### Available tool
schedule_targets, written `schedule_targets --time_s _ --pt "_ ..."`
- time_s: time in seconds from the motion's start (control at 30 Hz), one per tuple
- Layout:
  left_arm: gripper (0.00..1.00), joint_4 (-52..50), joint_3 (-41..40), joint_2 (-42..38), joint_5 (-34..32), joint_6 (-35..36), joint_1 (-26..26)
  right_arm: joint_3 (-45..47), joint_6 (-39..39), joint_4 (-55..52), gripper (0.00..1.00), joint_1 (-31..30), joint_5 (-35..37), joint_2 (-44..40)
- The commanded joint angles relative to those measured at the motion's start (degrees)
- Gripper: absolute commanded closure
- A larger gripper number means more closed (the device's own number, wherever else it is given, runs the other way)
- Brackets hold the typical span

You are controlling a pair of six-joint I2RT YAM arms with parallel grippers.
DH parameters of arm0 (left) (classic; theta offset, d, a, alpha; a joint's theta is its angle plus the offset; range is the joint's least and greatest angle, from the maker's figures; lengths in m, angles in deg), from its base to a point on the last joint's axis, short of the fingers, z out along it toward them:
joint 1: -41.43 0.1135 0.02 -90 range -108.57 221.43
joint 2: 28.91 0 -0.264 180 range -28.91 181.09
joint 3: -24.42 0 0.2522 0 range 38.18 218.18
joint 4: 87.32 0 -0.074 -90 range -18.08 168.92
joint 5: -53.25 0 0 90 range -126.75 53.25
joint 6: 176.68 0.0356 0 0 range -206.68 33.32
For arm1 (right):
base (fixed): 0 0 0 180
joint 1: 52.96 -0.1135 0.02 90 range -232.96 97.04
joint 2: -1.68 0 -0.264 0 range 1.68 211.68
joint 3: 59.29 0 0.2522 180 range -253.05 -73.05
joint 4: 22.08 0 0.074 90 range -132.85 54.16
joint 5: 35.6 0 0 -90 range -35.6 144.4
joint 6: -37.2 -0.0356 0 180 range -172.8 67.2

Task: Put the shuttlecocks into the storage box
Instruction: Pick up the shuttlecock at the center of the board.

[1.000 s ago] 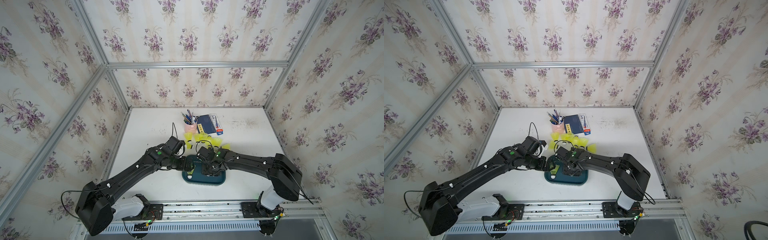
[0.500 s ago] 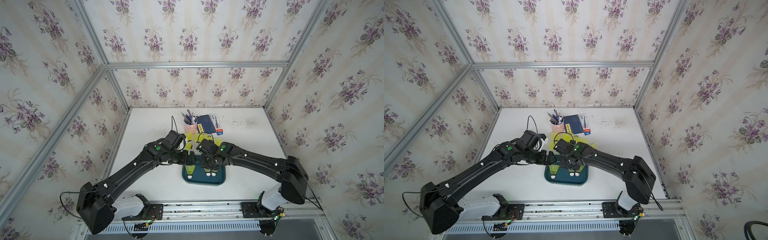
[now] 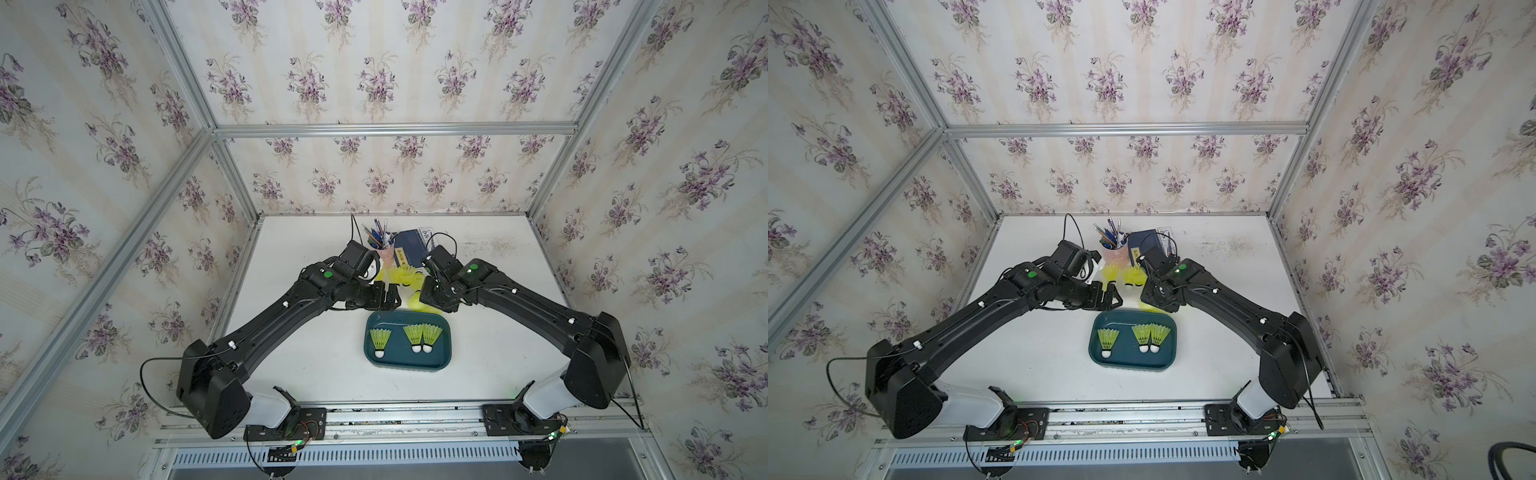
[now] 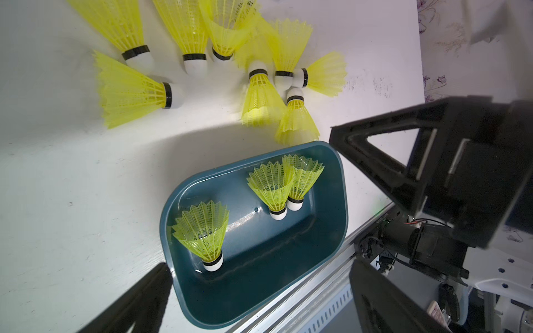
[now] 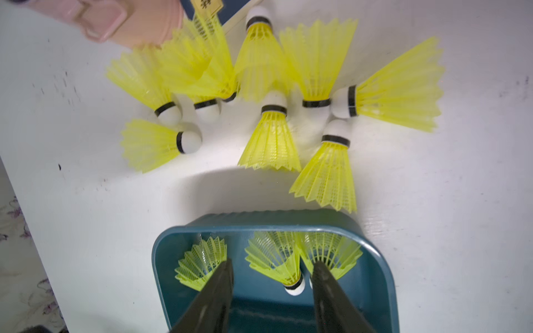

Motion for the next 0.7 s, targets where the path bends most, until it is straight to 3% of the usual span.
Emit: schedule_targets --time_s 0.0,0.37,0.67 --pt "0.00 0.04 2.13 2.81 2.59 2.13 0.13 1.23 -2.60 1.44 0.52 2.79 -0.77 -0.01" --pt "0.00 0.77 9.54 11.73 5.53 3.86 0.14 6.98 -13.33 7.43 0.47 11.15 -2.03 0.24" --pt "0.01 2.31 12.46 17.12 6.99 4.94 0.03 11.43 -21.60 15.27 0.50 15.32 -4.86 2.12"
